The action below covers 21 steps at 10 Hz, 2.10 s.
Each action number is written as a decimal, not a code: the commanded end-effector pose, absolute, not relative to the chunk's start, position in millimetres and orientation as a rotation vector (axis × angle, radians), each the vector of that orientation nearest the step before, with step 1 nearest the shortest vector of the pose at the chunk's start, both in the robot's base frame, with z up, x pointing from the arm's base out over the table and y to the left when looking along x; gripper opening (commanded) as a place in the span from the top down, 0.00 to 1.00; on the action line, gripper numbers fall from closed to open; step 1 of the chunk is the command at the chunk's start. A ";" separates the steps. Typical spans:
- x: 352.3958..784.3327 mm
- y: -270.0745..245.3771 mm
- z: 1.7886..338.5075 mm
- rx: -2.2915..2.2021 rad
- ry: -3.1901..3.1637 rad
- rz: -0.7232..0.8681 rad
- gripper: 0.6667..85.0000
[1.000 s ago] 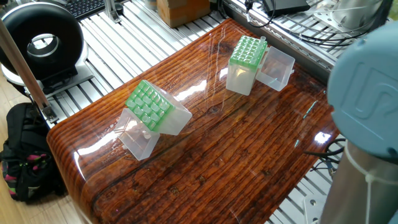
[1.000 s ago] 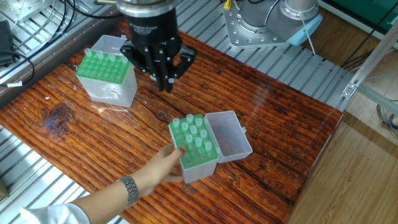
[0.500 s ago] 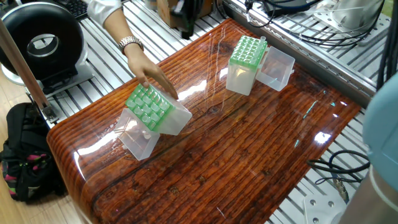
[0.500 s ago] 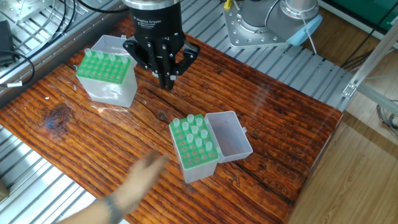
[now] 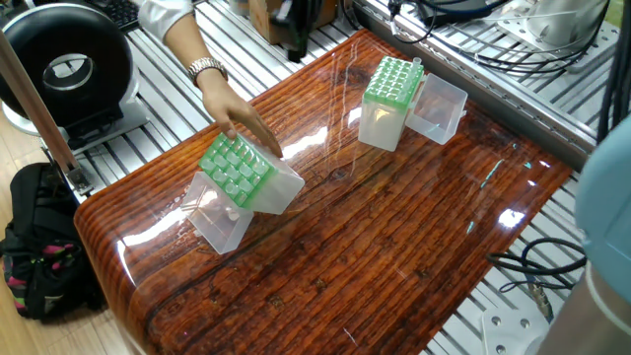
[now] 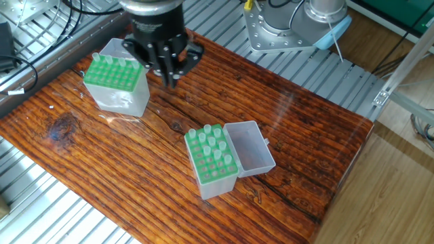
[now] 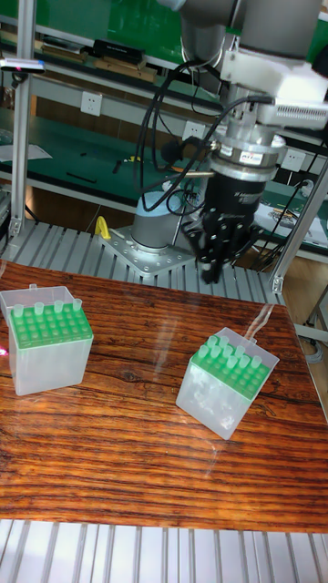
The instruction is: Transfer all large pipette tips from one holder to another
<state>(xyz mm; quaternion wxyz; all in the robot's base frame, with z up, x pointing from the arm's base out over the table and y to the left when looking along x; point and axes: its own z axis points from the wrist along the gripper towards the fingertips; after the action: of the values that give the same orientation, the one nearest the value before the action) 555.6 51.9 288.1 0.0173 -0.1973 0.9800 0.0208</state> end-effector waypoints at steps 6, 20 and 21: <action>575.5 23.4 262.2 -0.606 3.074 -0.085 0.80; 564.9 82.7 247.3 -1.035 2.997 0.063 0.76; 570.1 119.4 241.0 -0.999 3.001 0.076 0.76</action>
<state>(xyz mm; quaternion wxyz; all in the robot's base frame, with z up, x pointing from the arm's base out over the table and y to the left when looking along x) 567.5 61.3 251.3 -0.0118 -0.3096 0.9508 -0.0002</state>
